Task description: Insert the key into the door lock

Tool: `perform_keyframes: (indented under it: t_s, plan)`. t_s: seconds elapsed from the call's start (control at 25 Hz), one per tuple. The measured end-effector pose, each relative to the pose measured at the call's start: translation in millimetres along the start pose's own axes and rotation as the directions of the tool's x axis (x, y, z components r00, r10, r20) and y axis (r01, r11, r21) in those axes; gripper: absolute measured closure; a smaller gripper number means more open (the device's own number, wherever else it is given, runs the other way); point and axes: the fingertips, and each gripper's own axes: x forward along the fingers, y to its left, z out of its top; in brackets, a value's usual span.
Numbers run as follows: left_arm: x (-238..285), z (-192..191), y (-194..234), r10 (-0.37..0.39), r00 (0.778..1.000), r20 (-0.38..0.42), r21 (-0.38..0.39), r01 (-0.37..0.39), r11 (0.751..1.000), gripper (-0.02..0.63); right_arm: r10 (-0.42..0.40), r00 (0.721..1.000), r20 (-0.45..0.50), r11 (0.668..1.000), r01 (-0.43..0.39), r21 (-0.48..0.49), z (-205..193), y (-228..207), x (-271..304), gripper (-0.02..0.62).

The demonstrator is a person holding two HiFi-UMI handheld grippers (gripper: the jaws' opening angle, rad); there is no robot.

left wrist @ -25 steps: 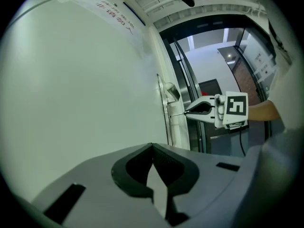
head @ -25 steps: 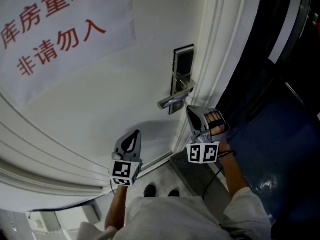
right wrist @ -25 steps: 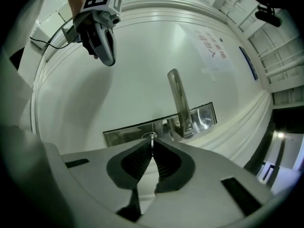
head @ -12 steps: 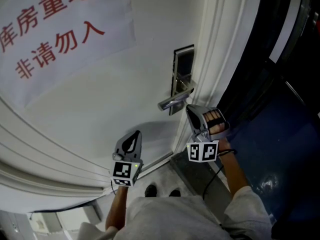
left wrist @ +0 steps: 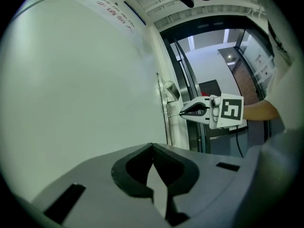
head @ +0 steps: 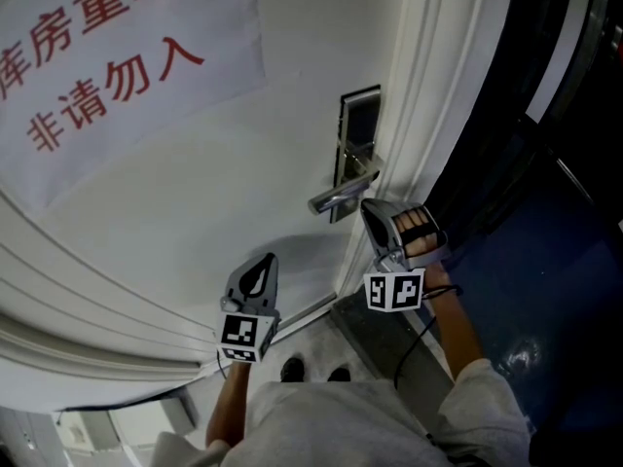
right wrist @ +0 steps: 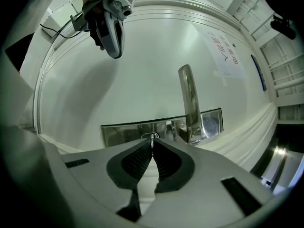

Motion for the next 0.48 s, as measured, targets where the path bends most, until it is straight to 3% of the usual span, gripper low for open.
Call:
perform_keyframes:
  t_s: [0.48]
  plan:
    - [2.0, 1.5, -2.2, -0.013, 1.0, 0.001, 0.005, 0.013, 1.0, 0.589, 0.003, 1.0, -0.016, 1.0, -0.004, -0.022, -5.0, 1.2, 2.1, 0.566]
